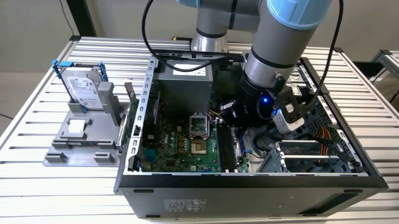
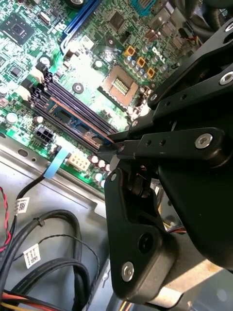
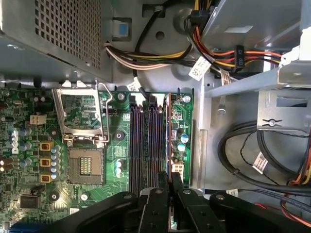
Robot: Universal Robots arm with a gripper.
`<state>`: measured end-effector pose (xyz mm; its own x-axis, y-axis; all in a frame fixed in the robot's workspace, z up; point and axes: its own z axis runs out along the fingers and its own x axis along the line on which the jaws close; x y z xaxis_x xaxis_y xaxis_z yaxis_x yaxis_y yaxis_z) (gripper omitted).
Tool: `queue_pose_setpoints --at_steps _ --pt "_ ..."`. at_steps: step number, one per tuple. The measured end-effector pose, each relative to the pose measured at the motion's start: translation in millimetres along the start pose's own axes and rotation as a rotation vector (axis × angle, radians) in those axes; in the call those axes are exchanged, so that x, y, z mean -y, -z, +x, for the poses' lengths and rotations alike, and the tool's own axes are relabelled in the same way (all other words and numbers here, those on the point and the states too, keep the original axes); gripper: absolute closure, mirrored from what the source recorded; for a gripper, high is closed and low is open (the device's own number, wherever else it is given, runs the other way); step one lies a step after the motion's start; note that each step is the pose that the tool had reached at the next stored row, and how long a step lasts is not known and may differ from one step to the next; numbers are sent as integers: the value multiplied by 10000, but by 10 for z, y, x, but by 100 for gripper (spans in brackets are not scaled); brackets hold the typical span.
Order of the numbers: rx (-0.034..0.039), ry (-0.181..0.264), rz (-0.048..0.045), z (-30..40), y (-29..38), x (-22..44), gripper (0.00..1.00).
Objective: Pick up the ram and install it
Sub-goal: 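Insert the ram into the slot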
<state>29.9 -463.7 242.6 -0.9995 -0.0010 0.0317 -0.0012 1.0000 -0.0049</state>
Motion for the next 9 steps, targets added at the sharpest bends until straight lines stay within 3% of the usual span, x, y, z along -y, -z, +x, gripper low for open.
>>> queue_pose_setpoints --at_steps 9 --pt "0 -1 0 -1 -11 25 100"
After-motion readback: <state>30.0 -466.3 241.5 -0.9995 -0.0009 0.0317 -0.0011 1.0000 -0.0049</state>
